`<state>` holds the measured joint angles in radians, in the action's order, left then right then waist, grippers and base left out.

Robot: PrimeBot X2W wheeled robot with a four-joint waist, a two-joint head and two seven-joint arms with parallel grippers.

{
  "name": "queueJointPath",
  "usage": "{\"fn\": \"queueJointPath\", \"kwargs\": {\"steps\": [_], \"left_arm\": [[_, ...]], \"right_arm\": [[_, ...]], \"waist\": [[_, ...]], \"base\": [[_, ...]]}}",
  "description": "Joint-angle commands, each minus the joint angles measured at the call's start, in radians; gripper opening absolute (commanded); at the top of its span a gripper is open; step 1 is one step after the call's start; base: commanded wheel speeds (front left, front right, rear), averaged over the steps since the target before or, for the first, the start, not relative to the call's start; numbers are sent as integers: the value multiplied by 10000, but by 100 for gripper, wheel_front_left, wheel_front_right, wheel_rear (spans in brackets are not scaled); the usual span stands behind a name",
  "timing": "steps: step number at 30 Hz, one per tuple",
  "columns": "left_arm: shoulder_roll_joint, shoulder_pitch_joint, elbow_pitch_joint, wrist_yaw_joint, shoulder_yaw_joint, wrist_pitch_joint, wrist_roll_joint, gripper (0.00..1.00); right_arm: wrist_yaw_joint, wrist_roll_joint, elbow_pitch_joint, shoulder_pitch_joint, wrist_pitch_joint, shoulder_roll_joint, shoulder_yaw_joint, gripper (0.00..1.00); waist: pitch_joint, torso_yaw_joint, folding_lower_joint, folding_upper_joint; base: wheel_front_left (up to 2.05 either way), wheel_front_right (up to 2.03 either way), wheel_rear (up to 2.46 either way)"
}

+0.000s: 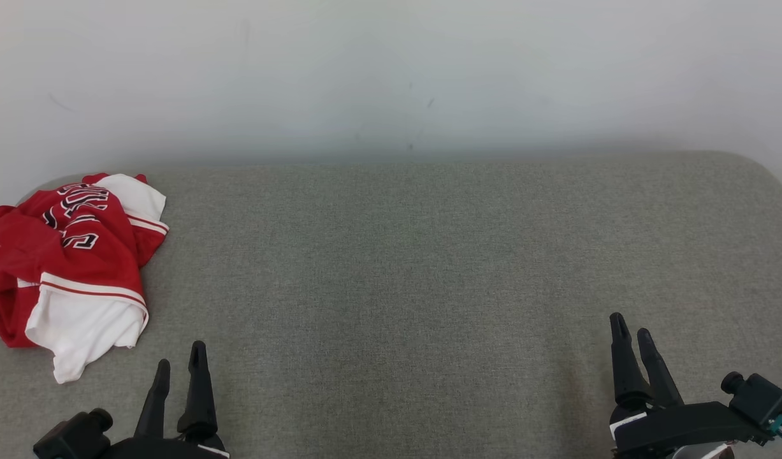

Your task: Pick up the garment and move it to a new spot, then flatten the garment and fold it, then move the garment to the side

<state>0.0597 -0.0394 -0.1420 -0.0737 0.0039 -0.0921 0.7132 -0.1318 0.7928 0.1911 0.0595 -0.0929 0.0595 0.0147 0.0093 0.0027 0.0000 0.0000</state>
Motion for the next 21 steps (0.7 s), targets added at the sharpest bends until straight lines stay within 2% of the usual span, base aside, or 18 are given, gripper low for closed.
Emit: {"fn": "queueJointPath", "kwargs": {"steps": [1,21], "left_arm": [[79,41,158,27,-46,-97,-371,100],[292,106,303,259,-348,-639,-2492,100]], "right_arm": [[9,-339,-72,30,-100,85,51,100],[12,-2570,20,-42,-632,19,456,100]], "waist": [[-5,4,0,0],[-75,39,0,0]], "base": [[0,0,0],[0,0,0]]}}
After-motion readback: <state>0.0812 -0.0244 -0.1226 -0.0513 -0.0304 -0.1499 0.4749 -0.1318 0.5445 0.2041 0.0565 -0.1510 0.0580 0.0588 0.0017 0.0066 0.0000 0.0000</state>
